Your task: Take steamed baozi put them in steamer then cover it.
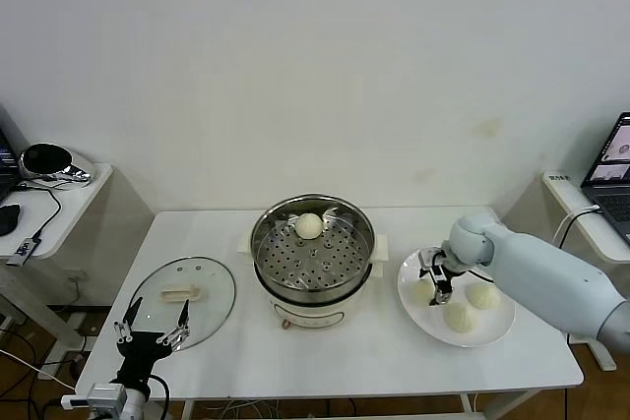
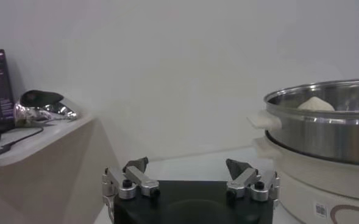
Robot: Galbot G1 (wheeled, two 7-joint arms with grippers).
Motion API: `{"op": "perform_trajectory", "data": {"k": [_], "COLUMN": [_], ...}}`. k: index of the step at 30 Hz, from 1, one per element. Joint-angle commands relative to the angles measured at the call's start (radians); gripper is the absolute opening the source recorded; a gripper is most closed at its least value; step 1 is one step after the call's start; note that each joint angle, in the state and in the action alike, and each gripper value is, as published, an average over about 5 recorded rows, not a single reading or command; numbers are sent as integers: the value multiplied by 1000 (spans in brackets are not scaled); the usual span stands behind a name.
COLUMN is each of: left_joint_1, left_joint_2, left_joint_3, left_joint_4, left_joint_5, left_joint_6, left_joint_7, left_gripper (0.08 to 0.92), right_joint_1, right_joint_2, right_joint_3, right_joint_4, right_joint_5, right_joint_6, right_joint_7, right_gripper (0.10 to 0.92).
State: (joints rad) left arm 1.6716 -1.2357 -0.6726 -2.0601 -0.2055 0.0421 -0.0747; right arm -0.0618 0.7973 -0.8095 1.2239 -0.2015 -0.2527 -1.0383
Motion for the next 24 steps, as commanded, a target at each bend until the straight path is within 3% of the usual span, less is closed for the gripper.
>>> {"op": "perform_trajectory", "data": {"k": [1,15,24], "left_joint_1": [0,-7,-22], "left_joint_2": [1,6,25], "left_joint_3": [0,4,11], "left_joint_4": [0,8,9], "left_joint_5": [0,-2,-10], "left_joint_6": [0,0,1], "left_joint_7": [0,0,1], "left_gripper": [823,823,823], "right_joint_1": [-1,432,884], "right_joint_2": [2,-174,-55], "right_joint_3": [11,-166,-441], "right_joint_4": [-2,188,294], "right_joint_5": [-5,214,508], "right_joint_6": [-1,-42,-140], "right_joint_7": [1,-36,-9], "right_gripper": [543,517,531]}}
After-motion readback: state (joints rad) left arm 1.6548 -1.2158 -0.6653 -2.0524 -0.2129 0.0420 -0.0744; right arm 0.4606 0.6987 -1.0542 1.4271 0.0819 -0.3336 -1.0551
